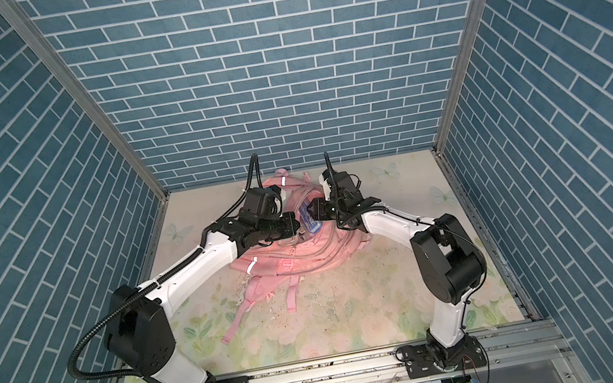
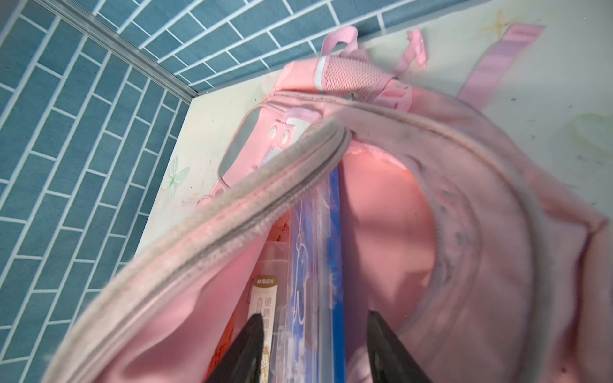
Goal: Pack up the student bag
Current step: 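Push the blue pencil case down into the pocket with right gripper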
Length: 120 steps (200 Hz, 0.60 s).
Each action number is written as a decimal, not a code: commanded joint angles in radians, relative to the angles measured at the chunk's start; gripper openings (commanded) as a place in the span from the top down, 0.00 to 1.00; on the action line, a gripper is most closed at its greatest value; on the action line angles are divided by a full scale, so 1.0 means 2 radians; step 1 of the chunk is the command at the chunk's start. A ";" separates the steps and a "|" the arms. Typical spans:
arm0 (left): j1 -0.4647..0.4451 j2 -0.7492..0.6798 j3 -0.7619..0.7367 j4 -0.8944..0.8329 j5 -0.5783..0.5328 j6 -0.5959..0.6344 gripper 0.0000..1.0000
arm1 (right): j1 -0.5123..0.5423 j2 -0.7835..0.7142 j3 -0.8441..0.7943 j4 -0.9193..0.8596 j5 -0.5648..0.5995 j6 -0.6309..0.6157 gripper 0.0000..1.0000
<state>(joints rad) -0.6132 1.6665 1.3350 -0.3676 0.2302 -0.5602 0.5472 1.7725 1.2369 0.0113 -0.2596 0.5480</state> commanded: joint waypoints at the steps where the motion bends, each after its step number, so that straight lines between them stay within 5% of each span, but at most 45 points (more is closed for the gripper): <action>1: -0.007 -0.016 0.021 0.023 0.023 0.003 1.00 | -0.004 0.009 0.002 -0.025 -0.025 -0.021 0.58; 45: -0.009 -0.014 0.025 0.020 0.025 0.001 1.00 | -0.001 0.039 0.007 -0.022 -0.066 -0.001 0.80; 75: -0.017 -0.003 0.035 0.025 0.031 -0.001 1.00 | 0.007 0.055 -0.001 0.053 -0.149 0.040 0.91; 102: -0.024 0.004 0.043 0.028 0.034 -0.006 1.00 | 0.008 0.059 -0.028 0.156 -0.194 0.103 0.96; 120: -0.028 0.001 0.039 0.038 0.039 -0.016 1.00 | 0.008 0.068 -0.017 0.141 -0.202 0.109 0.98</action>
<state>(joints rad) -0.6247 1.6772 1.3598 -0.4103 0.2142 -0.5697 0.5354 1.8729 1.1919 0.1997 -0.5087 0.6800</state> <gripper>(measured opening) 0.086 0.189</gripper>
